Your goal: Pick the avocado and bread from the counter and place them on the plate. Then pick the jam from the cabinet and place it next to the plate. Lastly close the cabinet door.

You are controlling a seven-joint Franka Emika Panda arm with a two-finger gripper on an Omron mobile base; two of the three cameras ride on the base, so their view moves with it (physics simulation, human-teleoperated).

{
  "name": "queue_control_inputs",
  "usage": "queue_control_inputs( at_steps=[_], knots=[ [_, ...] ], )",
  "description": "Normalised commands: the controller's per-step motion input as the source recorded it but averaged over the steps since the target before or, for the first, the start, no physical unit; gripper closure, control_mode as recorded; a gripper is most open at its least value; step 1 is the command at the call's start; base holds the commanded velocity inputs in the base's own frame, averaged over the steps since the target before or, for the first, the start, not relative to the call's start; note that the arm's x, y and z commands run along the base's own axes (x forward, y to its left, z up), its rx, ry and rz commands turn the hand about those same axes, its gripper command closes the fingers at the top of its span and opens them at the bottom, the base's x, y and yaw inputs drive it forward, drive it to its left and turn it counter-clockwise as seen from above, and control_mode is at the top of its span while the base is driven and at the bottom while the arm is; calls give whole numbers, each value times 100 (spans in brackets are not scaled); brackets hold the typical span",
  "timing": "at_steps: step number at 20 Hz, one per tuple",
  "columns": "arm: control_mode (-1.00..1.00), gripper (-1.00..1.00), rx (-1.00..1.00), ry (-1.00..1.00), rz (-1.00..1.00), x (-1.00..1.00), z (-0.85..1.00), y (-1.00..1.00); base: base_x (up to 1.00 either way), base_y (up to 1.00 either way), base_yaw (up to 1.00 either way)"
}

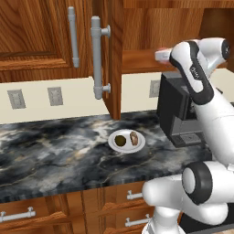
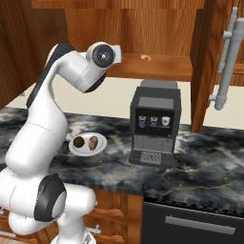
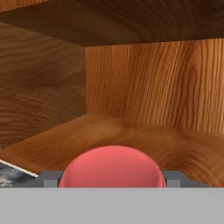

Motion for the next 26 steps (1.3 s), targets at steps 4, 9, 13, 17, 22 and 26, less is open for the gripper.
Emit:
queue_control_inputs(
  at_steps=[4,9,13,17,22,26],
  knots=[
    [-100,100,0,0,13,-100,3,8,0,0,0],
    [-100,100,0,0,11,-97,-16,3,0,0,0],
    [-100,100,0,0,11,-82,-36,0,0,0,0],
    [-100,100,0,0,13,-49,-51,7,0,0,0],
    [-100,100,0,0,15,-32,-62,13,0,0,0],
    [-100,100,0,0,17,-13,-61,16,0,0,0]
  ],
)
